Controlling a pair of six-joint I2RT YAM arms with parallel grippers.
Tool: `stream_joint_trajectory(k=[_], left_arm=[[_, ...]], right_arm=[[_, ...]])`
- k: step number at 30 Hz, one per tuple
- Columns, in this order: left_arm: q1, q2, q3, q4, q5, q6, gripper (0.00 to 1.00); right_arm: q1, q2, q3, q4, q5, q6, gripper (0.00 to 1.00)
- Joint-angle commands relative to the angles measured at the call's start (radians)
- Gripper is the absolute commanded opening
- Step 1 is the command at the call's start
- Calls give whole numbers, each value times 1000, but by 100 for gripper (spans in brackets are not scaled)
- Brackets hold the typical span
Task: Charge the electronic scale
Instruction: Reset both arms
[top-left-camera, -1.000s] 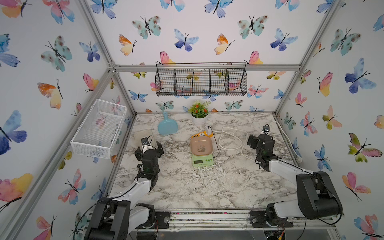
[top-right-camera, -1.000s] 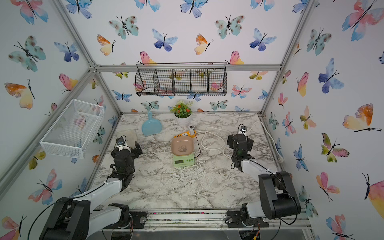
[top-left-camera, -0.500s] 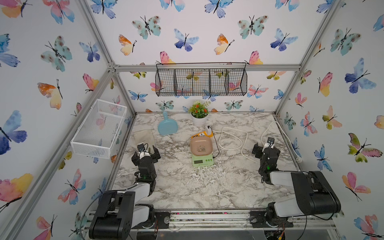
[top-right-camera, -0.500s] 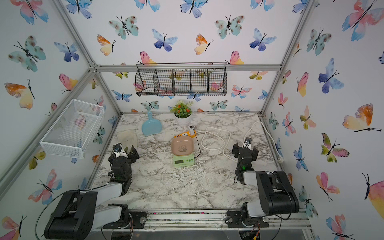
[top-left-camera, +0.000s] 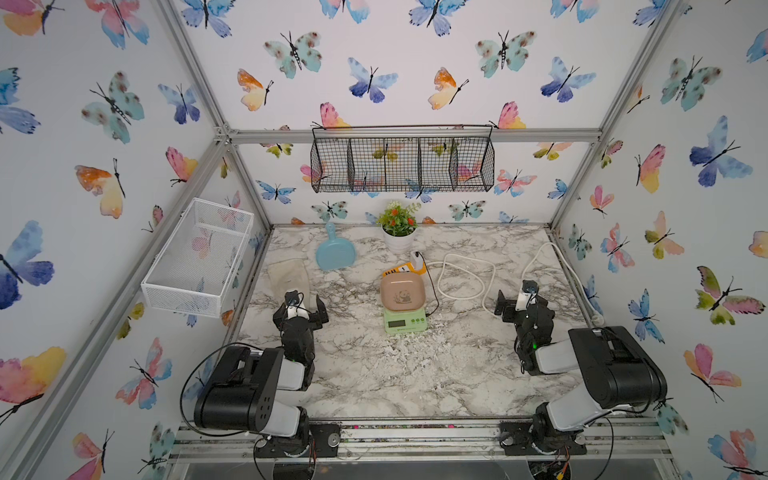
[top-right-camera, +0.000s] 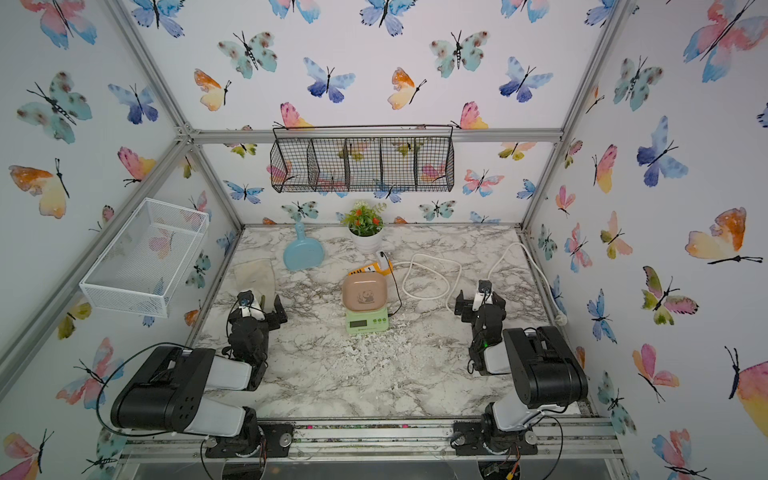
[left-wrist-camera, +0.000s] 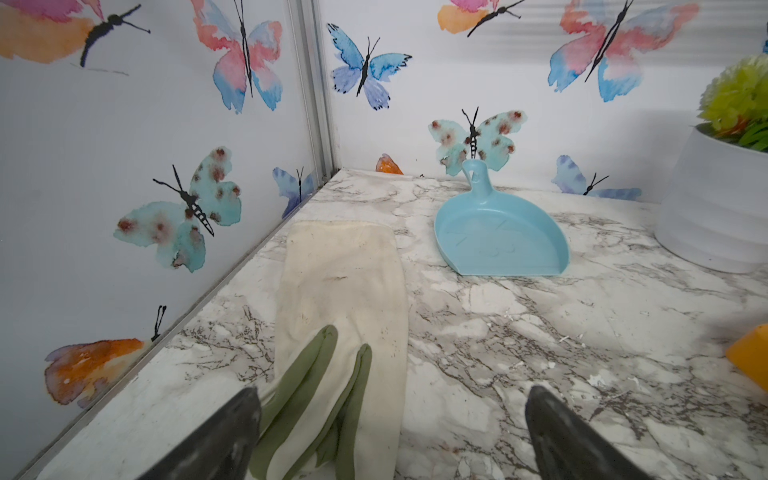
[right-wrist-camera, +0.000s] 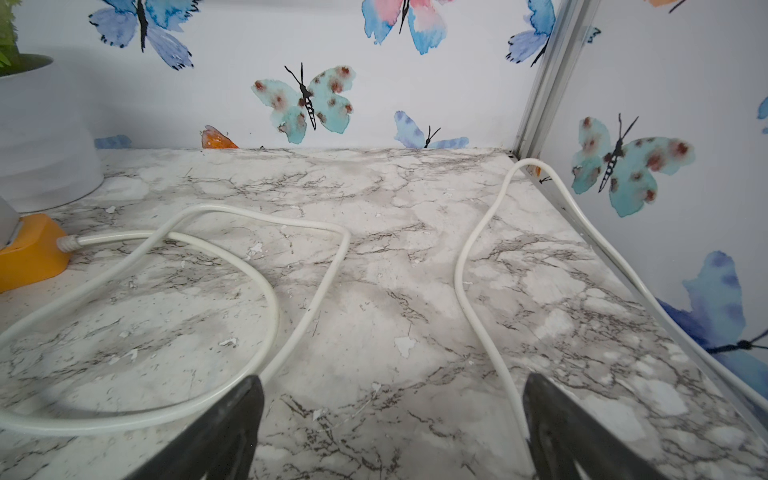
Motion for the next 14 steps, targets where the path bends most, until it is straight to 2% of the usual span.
stream_joint_trajectory(k=[1, 14], left_arm=[[5, -1, 9, 44, 11, 13, 98], [5, -1, 5, 47, 12, 13, 98]], right_arm=[[-4, -4, 3, 33, -20, -12, 98], [-4, -5, 2, 32, -20, -12, 98]])
